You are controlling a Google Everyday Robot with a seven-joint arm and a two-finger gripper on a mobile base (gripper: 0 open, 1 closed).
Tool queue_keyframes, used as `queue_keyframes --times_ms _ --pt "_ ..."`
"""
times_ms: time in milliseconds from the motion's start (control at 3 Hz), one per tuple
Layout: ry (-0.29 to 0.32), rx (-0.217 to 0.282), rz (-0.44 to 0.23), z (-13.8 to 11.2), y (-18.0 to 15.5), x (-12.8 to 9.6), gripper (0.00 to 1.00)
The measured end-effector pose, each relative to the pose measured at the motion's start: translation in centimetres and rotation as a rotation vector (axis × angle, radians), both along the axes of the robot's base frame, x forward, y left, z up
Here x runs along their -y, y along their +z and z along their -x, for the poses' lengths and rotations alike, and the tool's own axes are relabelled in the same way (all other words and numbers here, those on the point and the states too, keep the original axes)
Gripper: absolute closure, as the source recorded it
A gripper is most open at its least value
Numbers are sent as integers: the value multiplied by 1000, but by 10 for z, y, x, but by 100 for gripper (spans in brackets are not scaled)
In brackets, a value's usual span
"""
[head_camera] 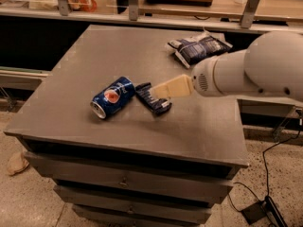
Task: Move rxbar blueberry near pepsi can
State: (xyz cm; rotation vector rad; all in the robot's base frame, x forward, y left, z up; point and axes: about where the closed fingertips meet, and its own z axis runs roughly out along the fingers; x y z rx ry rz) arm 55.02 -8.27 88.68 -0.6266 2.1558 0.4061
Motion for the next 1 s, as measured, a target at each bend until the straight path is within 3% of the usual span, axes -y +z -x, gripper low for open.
queue_keyframes --times_ms 333,667,1000 --pt "-108 69 82 0 42 36 0" --pt "-176 82 161 8 63 39 0" --pt "-196 87 161 4 61 45 0"
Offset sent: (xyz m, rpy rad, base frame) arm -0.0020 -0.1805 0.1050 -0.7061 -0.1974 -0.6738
